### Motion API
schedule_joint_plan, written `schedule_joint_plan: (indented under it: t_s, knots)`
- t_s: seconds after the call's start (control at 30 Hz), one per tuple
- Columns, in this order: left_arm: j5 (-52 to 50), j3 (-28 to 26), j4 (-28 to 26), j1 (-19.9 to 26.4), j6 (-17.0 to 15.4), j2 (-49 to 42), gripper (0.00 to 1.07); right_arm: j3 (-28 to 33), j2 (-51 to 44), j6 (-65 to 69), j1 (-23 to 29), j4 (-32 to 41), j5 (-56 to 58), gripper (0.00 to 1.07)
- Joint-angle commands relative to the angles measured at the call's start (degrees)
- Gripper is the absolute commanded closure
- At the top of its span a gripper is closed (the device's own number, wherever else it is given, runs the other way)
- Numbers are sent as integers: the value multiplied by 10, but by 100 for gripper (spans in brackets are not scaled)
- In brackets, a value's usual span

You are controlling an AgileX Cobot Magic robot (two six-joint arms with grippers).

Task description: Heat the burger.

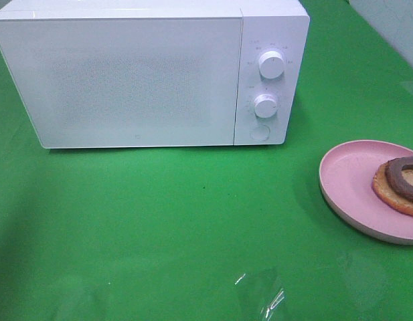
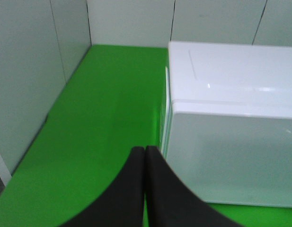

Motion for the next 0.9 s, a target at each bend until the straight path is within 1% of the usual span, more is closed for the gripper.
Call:
schedule_joint_plan:
  t_s: [0.03,0.07,0.1,0.13,0.17,0.2,0.23,0.27,0.3,0.33,0.37,0.4,0.43,0.47,0.5,0.53,0.57,0.6,0.63,0.67,0.7,0.73,0.77,0.8,0.83,0.9]
  knots:
    - [0,41,-41,1,26,-39,106,2,-15,3,2,-2,-6,56]
    - [1,78,-54,1,32,-69,106,2,-15,3,2,-2,-6,56]
    - [1,78,-54,1,32,-69,106,2,-15,3,2,-2,-6,56]
    - [2,119,-58,1,32,-111,106,2,-15,3,2,-2,-6,56]
    - [2,119,-58,1,32,-111,106,2,-15,3,2,-2,-6,56]
    - [2,153,-58,1,32,-151,106,2,-15,3,2,-2,-6,56]
    - [3,170,-60,1,32,-175,106,2,-15,3,2,-2,-6,56]
    - [3,170,-60,1,32,-175,106,2,-15,3,2,-2,-6,56]
    - [11,191,-71,1,32,-224,106,2,-15,3,2,-2,-6,56]
    - [11,191,-71,1,32,-224,106,2,-15,3,2,-2,-6,56]
    - [21,201,-85,1,32,-266,106,2,-15,3,2,-2,-6,56]
    - [21,201,-85,1,32,-266,106,2,-15,3,2,-2,-6,56]
    - [42,198,-105,1,44,-308,106,2,-15,3,2,-2,-6,56]
    - [42,198,-105,1,44,-308,106,2,-15,3,2,-2,-6,56]
    - [68,193,-130,1,66,-340,106,2,-15,3,2,-2,-6,56]
    - [68,193,-130,1,66,-340,106,2,-15,3,2,-2,-6,56]
    - [101,189,-164,1,95,-368,106,2,-15,3,2,-2,-6,56]
    - [107,180,-197,1,120,-384,106,2,-15,3,2,-2,-6,56]
    - [107,180,-197,1,120,-384,106,2,-15,3,2,-2,-6,56]
    - [116,174,-211,1,138,-388,106,2,-15,3,2,-2,-6,56]
    - [116,174,-211,1,138,-388,106,2,-15,3,2,-2,-6,56]
    - [141,159,-235,1,174,-390,106,2,-15,3,2,-2,-6,56]
    - [141,159,-235,1,174,-390,106,2,-15,3,2,-2,-6,56]
    - [178,141,-248,1,203,-390,106,2,-15,3,2,-2,-6,56]
    - [178,141,-248,1,203,-390,106,2,-15,3,2,-2,-6,56]
    - [276,106,-249,1,252,-387,106,2,-15,3,2,-2,-6,56]
